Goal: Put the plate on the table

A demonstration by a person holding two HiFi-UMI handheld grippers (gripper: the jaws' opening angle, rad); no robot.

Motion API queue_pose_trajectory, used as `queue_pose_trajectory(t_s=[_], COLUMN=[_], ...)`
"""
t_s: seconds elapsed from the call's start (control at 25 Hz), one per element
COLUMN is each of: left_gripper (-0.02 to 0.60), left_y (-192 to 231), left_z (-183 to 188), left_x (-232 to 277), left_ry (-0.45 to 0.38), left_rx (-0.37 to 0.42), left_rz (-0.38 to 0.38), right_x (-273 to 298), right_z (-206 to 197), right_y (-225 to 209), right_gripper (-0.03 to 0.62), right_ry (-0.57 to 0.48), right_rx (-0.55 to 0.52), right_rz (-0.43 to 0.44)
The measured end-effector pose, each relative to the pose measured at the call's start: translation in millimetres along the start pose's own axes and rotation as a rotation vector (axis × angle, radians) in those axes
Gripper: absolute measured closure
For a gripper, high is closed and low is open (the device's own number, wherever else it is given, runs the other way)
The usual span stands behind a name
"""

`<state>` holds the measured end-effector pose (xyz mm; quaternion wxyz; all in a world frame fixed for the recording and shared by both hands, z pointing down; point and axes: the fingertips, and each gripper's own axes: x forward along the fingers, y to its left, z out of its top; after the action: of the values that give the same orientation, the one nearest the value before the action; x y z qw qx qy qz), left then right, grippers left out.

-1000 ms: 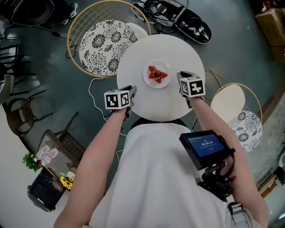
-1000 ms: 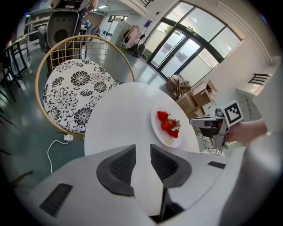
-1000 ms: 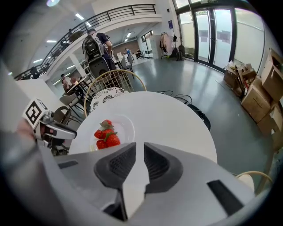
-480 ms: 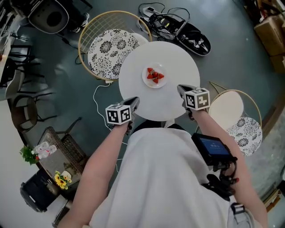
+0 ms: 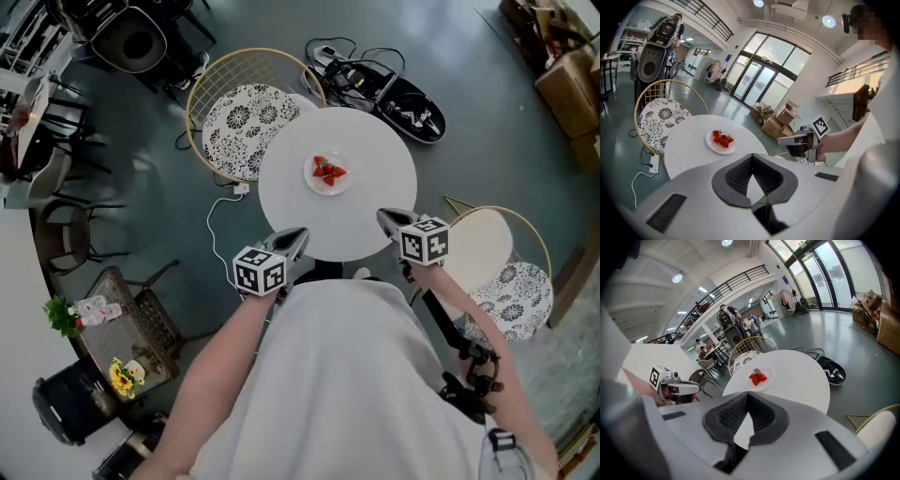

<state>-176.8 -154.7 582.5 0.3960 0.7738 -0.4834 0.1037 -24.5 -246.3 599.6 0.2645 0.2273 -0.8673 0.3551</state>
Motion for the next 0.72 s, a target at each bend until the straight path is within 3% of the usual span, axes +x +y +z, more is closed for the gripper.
queue_pose_trajectory(t_s=[0.24, 0.72], left_gripper=[0.577, 0.577], left_y=[-28.3, -86.1], left_z=[-2.6, -21.5], left_x=[-12.7, -8.5], left_ry=[-0.043, -0.069], left_rx=[0.038, 0.042], left_rz=[0.009, -0.002], right_x=[-28.5, -66.2], right_z=[0.1, -15.8], right_y=[19.7, 20.5], right_gripper=[0.591, 0.591], right_ry=[-0.057, -0.049], right_rx=[-0.022, -0.065], right_rz=[0.046, 0.079])
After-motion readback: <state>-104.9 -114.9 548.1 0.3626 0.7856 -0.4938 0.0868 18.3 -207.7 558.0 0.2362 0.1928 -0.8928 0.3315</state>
